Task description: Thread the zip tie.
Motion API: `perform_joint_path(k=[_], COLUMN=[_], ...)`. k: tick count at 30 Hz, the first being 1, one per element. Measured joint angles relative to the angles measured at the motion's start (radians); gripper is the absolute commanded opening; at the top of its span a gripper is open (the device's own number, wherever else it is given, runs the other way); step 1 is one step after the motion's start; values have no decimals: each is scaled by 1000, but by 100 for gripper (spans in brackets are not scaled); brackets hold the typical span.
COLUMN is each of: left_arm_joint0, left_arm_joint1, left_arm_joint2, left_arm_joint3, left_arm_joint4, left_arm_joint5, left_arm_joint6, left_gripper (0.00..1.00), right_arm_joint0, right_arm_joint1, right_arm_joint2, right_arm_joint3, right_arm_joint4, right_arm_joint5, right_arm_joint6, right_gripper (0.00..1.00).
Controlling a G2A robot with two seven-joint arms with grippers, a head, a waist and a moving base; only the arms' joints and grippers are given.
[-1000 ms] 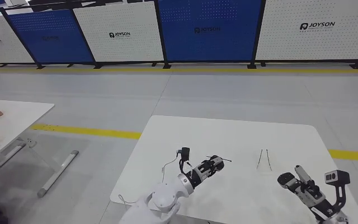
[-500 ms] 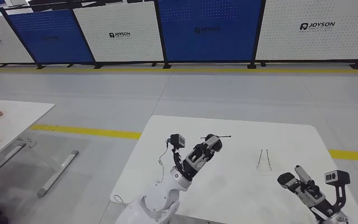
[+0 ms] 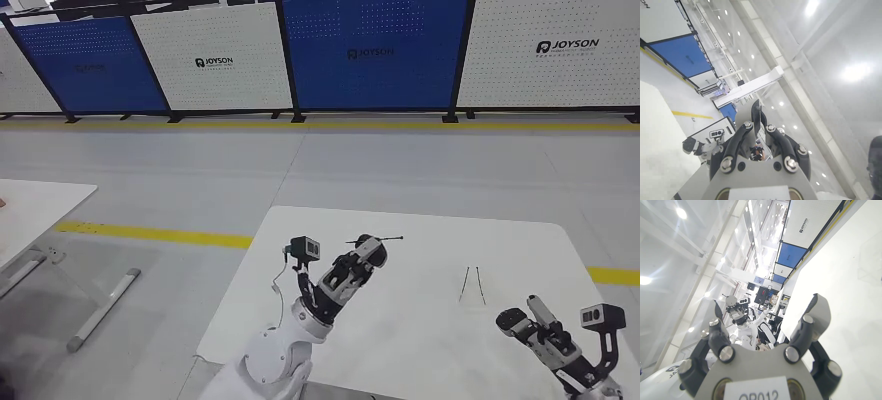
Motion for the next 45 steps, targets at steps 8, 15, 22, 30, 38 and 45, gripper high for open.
perform_joint_path(k=[8, 15, 22, 30, 38, 45], left_arm_joint0=[-45, -53, -61, -101, -88, -40], left_arm_joint1=[-11, -17, -22, -30, -28, -13], left_arm_joint2=[73, 100, 148, 157, 118, 74], left_arm_joint3=[123, 215, 293, 301, 151, 82], left_arm_joint4=[46, 128, 192, 194, 114, 30], left_arm_joint5=[89, 102, 144, 150, 59, 47], left_arm_joint6=[14, 73, 68, 87, 73, -55], left_gripper=[0, 0, 0, 0, 0, 0], right_arm_joint0=[0, 0, 0, 0, 0, 0], right_arm_joint1=[0, 0, 0, 0, 0, 0], right_arm_joint2=[0, 0, 0, 0, 0, 0], right_arm_joint3=[0, 0, 0, 0, 0, 0], right_arm_joint4=[0, 0, 0, 0, 0, 0], right_arm_joint5=[0, 0, 0, 0, 0, 0], right_arm_joint6=[0, 0, 0, 0, 0, 0], right_gripper=[100, 100, 100, 100, 100, 100])
